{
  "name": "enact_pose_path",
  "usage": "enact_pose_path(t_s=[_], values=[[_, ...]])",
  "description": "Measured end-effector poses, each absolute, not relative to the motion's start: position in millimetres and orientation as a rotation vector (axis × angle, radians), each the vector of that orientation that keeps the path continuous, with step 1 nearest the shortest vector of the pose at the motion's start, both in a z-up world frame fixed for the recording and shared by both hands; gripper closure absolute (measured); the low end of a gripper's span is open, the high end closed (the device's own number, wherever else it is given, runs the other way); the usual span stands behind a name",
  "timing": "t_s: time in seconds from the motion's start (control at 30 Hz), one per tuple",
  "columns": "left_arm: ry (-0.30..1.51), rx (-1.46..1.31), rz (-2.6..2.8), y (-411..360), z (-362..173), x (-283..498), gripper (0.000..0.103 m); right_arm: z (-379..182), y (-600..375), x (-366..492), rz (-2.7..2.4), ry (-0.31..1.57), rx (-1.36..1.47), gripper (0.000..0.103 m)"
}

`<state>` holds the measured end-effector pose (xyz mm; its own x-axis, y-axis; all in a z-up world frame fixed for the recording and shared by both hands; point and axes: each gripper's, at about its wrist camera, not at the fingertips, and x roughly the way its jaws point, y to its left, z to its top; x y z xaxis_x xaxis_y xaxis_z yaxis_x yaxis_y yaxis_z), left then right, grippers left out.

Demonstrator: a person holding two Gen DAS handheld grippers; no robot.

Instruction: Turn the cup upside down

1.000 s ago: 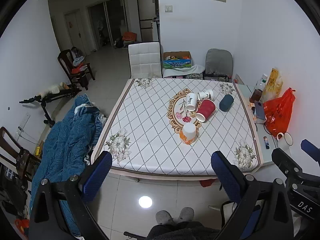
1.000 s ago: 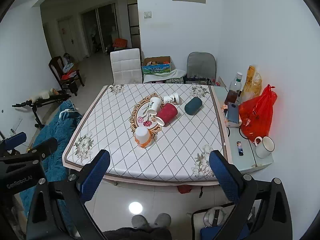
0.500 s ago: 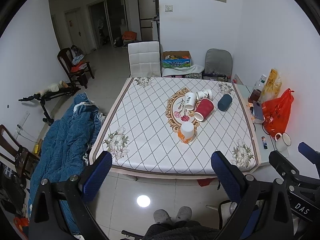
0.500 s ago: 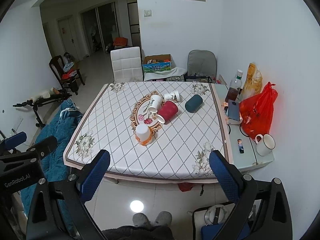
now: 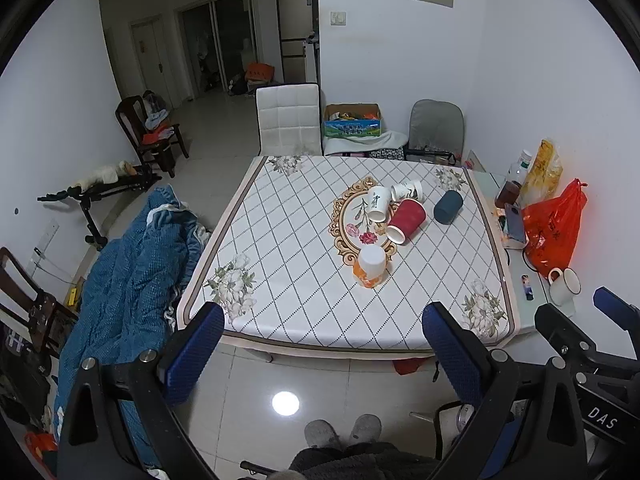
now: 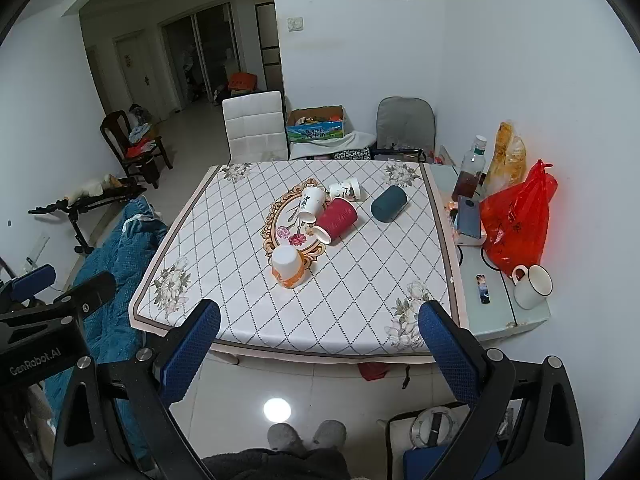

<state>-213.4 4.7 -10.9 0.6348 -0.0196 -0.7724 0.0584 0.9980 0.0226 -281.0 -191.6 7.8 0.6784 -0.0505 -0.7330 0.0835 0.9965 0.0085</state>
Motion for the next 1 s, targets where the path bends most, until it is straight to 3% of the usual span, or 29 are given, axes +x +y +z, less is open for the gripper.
enact_pose_path(t_s=[1.0], values=[[0.874, 0.057, -0.011, 12.5, -13.4, -211.4, 0.002, 6.1, -194.9, -282.3, -0.067, 0.825, 0.043, 0.002]])
